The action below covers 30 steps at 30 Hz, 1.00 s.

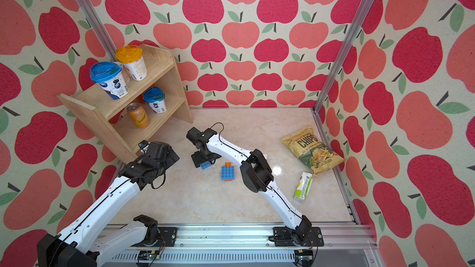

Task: Assemble a rectangle with lego
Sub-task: Pick up the lego brick from the center of the board.

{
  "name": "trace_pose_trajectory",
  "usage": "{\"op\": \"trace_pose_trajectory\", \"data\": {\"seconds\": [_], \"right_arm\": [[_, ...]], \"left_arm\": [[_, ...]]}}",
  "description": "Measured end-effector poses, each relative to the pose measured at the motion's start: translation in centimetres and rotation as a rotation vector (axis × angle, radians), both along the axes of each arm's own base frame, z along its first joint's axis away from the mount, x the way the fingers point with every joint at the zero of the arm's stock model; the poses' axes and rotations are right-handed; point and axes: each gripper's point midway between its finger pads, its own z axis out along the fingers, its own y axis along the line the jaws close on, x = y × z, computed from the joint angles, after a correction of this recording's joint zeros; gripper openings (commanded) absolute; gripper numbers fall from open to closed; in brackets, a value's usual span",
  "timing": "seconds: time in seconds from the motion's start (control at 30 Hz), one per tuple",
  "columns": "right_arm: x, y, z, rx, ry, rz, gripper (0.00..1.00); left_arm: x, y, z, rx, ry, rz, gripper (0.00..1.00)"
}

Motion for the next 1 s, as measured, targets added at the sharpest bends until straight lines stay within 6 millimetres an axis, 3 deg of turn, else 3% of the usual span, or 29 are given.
{"op": "trace_pose_trajectory", "data": {"seconds": [0.37, 0.47, 0.63, 0.87, 1.0], "right_arm": [[0.1, 0.7, -2.4, -0.022, 0.03, 0.014, 0.81], [0.3, 0.8, -2.3, -0.024, 0.027, 0.014, 0.75], [0.3, 0.5, -2.2, -0.036, 0.025, 0.003, 0.54], [0.9, 0.0, -2.0, -0.052, -0.003, -0.054, 0.42], [1.7, -1.6, -0.3, -0.045, -0.031, -0.126, 0.42]], "left_arm": [[0.0, 0.2, 0.0, -0.002, 0.0, 0.01, 0.97], [0.0, 0.3, 0.0, -0.002, 0.0, 0.012, 0.97], [0.1, 0.4, 0.0, -0.004, 0.0, 0.015, 0.97], [0.3, -0.1, -0.5, -0.004, 0.017, -0.015, 0.97], [0.9, -1.0, -0.4, -0.014, 0.009, -0.07, 0.97]]}}
